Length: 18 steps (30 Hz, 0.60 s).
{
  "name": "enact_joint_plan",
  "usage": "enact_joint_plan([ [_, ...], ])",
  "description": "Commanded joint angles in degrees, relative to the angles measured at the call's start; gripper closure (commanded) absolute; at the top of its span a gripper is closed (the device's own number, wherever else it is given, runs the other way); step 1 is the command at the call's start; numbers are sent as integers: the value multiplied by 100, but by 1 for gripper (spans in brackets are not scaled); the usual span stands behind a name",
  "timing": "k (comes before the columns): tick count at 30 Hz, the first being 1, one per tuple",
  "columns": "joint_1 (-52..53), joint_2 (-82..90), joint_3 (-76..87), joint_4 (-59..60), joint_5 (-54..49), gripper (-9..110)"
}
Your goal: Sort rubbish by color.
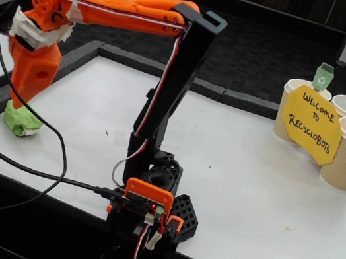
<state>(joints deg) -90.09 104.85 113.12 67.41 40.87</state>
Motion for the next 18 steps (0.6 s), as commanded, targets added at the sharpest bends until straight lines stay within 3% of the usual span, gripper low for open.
enact_joint_plan([
  [1, 176, 149, -712, -97, 1134, 100],
  [8, 554, 141, -800, -1046, 2733, 100],
  [18, -132, 132, -589, -1301, 2804, 97],
])
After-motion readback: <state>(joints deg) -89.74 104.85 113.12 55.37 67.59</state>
